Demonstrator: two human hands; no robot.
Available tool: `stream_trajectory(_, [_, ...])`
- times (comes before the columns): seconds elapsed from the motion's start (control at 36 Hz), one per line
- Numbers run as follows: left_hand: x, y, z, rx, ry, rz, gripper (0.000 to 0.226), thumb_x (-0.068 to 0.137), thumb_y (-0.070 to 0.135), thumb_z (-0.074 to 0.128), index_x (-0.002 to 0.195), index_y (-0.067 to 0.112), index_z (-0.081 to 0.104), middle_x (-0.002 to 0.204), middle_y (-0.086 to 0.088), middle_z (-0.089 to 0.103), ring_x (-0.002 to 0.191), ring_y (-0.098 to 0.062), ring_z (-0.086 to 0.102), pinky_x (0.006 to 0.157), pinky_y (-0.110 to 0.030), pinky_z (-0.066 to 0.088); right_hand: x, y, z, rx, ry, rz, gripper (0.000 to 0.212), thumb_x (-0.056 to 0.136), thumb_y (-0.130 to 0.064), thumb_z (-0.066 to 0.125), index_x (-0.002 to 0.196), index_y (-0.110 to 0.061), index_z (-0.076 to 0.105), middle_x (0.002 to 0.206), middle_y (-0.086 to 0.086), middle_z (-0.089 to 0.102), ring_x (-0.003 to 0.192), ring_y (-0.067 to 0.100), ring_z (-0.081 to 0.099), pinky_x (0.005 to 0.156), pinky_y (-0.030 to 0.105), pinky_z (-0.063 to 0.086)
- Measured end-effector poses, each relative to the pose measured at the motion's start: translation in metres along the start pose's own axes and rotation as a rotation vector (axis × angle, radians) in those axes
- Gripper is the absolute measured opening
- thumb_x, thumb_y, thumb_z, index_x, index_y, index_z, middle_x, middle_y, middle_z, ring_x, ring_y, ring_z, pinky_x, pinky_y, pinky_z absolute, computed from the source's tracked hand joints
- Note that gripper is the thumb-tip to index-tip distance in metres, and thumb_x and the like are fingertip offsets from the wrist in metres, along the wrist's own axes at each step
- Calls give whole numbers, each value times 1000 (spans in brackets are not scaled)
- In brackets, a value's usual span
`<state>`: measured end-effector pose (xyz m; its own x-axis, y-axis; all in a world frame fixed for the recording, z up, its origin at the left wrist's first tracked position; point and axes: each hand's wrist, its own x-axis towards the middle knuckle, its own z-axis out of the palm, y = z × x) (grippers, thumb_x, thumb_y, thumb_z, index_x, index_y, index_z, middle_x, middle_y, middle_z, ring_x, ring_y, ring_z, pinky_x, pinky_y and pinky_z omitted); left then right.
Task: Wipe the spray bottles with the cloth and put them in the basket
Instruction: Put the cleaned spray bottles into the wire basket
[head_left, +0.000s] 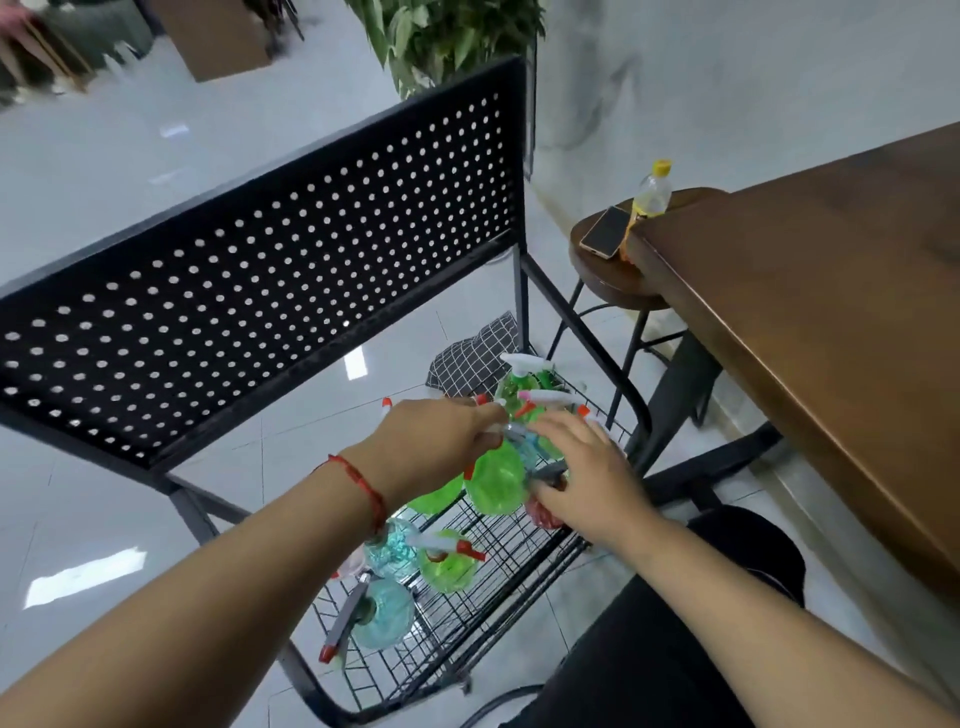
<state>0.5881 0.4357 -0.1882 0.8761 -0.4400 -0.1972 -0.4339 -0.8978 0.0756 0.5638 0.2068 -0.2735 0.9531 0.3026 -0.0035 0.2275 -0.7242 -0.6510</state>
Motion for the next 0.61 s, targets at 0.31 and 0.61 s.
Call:
stream_trajectory(0.31, [5,-21,34,-95,-143,234,34,109,47,57,143,41,54,126,16,65,99,-11,69,62,-23,42,26,-29,7,-38,-273,47,79,90,-30,80,152,-47,35,137,-3,66,118,25,66,84,33,52])
stream_trajectory(0.61, [-6,-36,71,-314,-218,-124,71,98,-4,55,160,23,31,122,-9,70,94,-24,64,76,-39,52,25,-15,24,-282,-391,8,40,92,-46,75,127,-37,59,117,-9,74,118,23,64,123,51,24])
